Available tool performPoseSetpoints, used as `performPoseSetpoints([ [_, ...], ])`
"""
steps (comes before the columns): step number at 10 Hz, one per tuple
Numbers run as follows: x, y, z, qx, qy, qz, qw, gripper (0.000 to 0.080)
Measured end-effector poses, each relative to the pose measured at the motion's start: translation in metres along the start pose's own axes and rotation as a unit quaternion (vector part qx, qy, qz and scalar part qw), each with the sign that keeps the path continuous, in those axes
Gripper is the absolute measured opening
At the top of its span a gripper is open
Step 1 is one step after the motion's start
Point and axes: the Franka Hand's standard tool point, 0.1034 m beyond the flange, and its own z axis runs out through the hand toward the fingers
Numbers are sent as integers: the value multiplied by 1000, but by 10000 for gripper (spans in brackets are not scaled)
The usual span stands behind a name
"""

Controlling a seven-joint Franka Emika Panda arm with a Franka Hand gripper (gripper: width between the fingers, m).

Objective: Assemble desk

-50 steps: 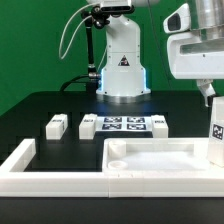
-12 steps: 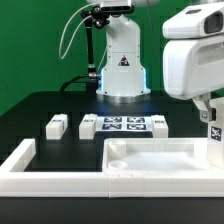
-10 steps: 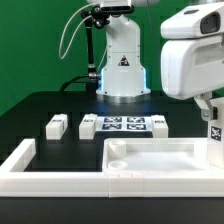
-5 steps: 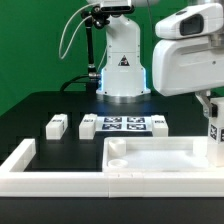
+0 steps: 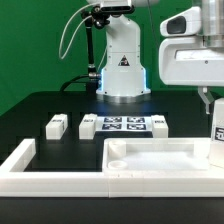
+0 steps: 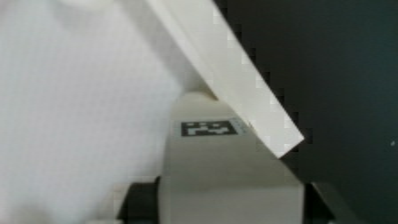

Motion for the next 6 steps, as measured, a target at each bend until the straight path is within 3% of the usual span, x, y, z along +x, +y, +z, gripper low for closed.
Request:
performPoseSetpoints([
  [2, 0, -1, 0, 12, -5, 154, 988, 295],
  [4, -2, -2, 1, 10, -5, 159, 987, 295],
  [5, -2, -1, 1, 10, -4, 124, 992, 414],
  [6, 0, -1, 0, 11, -3, 21, 1000, 414],
])
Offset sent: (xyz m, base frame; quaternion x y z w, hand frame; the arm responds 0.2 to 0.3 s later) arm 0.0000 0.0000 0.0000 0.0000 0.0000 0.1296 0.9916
